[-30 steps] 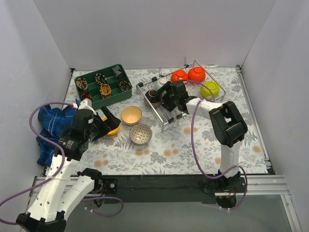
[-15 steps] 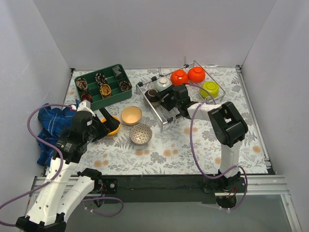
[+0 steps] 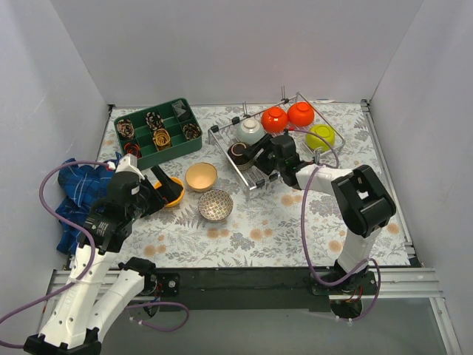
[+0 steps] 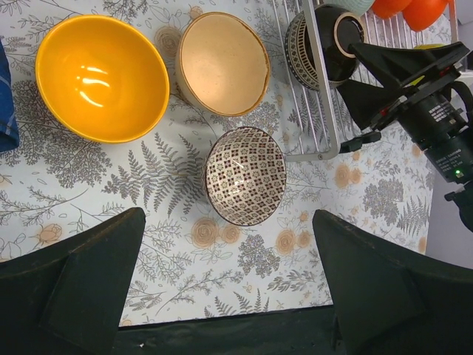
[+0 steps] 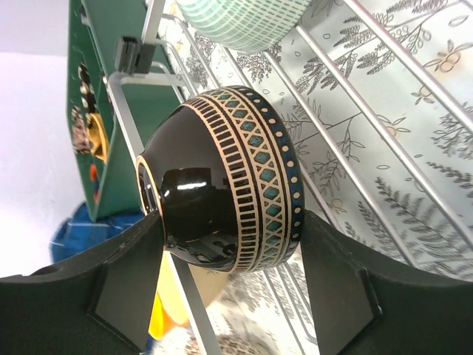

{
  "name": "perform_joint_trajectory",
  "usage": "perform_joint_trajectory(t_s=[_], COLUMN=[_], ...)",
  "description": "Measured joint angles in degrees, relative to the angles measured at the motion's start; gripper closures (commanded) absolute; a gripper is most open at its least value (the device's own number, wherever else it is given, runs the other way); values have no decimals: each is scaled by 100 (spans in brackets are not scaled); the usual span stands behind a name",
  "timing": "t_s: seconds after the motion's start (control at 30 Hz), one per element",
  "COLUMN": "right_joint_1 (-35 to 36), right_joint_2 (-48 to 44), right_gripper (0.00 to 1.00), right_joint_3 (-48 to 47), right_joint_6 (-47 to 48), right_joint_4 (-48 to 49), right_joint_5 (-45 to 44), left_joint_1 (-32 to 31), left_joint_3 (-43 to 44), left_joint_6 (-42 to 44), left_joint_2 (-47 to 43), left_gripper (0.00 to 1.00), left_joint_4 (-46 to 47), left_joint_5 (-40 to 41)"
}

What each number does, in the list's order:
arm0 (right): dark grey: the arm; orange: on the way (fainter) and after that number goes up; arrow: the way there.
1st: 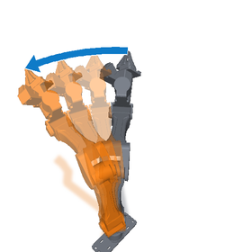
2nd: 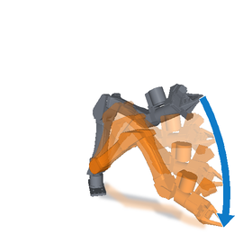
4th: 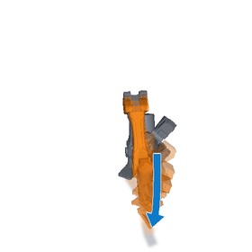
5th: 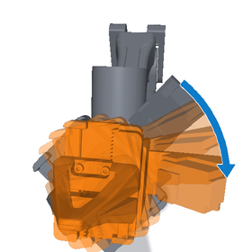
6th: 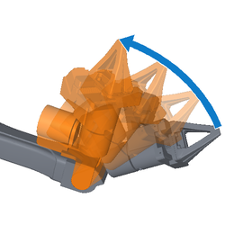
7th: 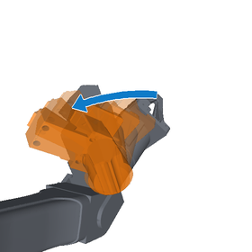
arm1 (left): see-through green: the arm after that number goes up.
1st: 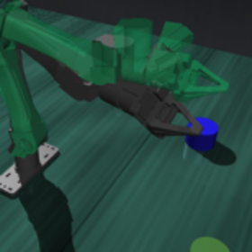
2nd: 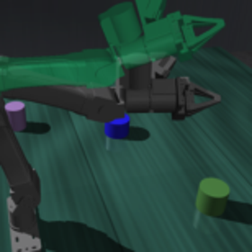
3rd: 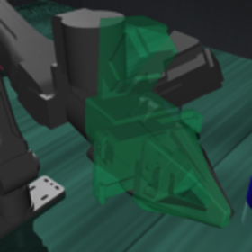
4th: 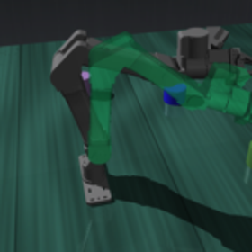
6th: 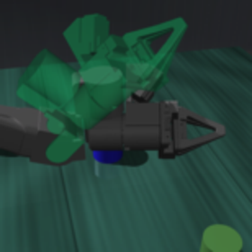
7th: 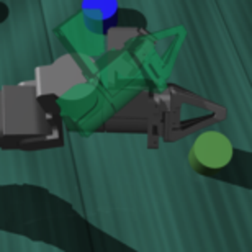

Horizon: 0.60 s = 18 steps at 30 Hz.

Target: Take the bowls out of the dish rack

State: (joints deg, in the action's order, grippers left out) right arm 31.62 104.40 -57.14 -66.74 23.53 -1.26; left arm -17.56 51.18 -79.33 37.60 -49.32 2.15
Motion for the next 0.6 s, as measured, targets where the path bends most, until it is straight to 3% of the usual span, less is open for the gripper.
perform_joint_trajectory(t_s=[0.33,0.6], right_joint_1=[7,221], right_joint_2=[-933,-1871], right_gripper=[99,99], right_joint_3=[190,175], right_joint_6=[1694,3853], right_joint_4=[-549,-1095], right_joint_5=[-46,-208], left_joint_1=[0,0], left_joint_3=[-13,-13], left_joint_6=[66,140], left_joint_2=[-26,142], left_gripper=[2,2], left_joint_4=[0,61], left_joint_5=[0,-55])
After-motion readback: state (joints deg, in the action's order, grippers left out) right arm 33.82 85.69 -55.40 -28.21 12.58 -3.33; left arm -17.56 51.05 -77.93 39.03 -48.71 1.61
